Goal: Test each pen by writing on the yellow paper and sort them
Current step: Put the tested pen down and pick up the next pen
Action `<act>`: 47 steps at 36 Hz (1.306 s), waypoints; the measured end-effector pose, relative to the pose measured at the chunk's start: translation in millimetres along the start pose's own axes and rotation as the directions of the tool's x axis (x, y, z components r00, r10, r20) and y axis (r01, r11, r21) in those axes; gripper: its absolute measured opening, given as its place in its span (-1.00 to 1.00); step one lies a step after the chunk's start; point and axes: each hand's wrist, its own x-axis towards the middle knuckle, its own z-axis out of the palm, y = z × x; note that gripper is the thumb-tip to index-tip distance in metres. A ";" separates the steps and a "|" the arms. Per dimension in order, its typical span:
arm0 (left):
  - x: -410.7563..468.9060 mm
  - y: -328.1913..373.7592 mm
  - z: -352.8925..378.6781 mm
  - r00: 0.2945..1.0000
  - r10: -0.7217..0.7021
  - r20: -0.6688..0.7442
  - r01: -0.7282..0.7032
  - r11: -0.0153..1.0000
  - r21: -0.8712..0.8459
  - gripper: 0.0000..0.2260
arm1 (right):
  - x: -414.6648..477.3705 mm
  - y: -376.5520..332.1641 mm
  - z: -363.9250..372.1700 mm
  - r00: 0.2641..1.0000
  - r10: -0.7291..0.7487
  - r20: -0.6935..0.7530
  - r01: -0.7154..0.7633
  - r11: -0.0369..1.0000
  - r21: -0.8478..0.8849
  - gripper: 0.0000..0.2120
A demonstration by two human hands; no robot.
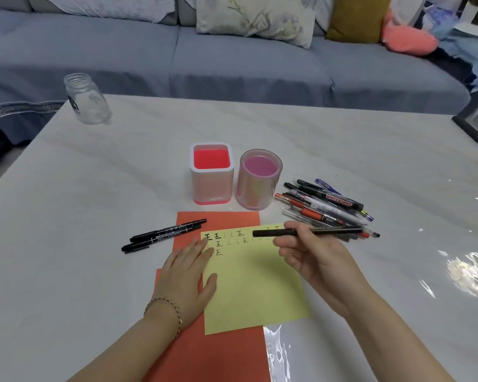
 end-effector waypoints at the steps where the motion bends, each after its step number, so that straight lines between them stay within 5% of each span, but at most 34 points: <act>1: -0.6 -0.7 0.0 1.000 0.007 0.002 -0.007 1.000 -0.004 -0.57 | 0.3 2.0 3.6 1.000 0.004 -0.003 -0.004 0.999 -0.042 -0.70; 10: 0.8 32.4 -46.3 0.929 0.133 -0.346 -0.228 0.941 -0.251 -0.62 | -1.0 21.0 35.4 0.990 -0.141 0.003 0.137 0.959 -0.249 -0.70; 16: 3.6 59.9 -70.6 0.990 0.138 0.022 -0.125 0.943 -0.309 -0.70 | -2.5 32.1 48.1 0.970 -0.243 -0.010 0.231 0.932 -0.278 -0.79; 20: -1.9 66.2 -67.6 0.981 0.177 -0.082 -0.195 0.927 -0.320 -0.59 | -4.6 40.1 53.2 0.940 -0.339 0.024 0.318 0.852 -0.415 -0.79; 25: -4.8 70.4 -68.1 0.982 0.179 -0.066 -0.190 0.889 -0.417 -0.53 | -6.5 42.5 57.5 0.933 -0.358 -0.029 0.324 0.873 -0.364 -0.76; 36: -2.7 54.2 -72.6 0.993 0.121 0.016 -0.106 0.924 -0.367 -0.76 | 2.3 50.4 59.5 0.944 -0.330 0.032 0.326 0.907 -0.267 -0.77; 43: -9.9 12.6 -55.4 0.965 -0.262 -0.031 0.242 0.926 -0.290 -0.97 | 7.3 46.3 33.3 0.902 -0.367 -0.227 0.277 0.895 -0.349 -0.79; 47: -8.2 -24.4 -34.3 0.967 -0.212 -0.145 0.199 0.975 -0.095 -0.84 | 6.6 51.3 18.9 0.896 -0.332 -0.295 0.210 0.901 -0.379 -0.81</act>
